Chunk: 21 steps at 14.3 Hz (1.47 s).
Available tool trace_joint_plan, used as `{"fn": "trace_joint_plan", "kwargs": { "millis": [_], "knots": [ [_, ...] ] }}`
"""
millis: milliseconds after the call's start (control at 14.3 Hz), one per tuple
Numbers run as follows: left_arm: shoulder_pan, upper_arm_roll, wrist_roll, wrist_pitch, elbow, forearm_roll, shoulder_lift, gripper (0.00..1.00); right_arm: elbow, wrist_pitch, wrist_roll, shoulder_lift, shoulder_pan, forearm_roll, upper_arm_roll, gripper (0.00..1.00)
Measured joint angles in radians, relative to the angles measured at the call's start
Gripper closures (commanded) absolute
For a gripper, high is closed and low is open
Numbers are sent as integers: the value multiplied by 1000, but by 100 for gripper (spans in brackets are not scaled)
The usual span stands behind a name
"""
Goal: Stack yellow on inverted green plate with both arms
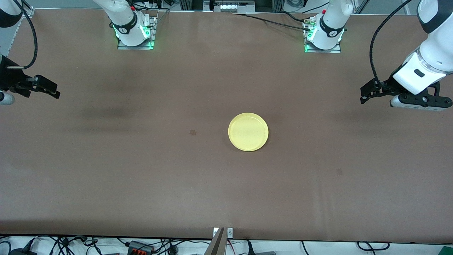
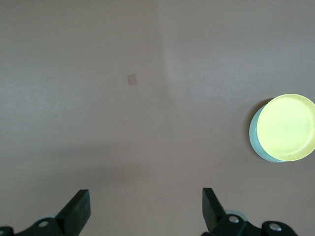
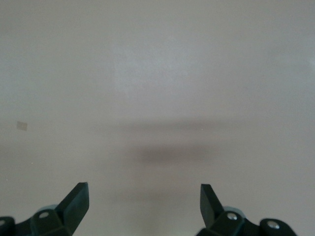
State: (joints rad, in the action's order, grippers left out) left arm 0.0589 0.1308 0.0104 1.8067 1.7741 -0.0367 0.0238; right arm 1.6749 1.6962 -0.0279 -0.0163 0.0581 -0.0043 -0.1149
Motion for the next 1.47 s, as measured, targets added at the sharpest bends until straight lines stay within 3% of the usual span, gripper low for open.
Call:
{"fn": "trace_joint_plan", "kwargs": {
  "millis": [559,908,1467],
  "knots": [
    [0,-1,0,-1,0,0,0,0,-15,0,-1,-4,-1,0,1,0],
    [0,-1,0,-1,0,0,0,0,-15,0,-1,-5,-86,0,90,0],
    [0,-1,0,-1,0,0,0,0,-15,-9,-1,-2,-94,0,98,0]
  ]
}}
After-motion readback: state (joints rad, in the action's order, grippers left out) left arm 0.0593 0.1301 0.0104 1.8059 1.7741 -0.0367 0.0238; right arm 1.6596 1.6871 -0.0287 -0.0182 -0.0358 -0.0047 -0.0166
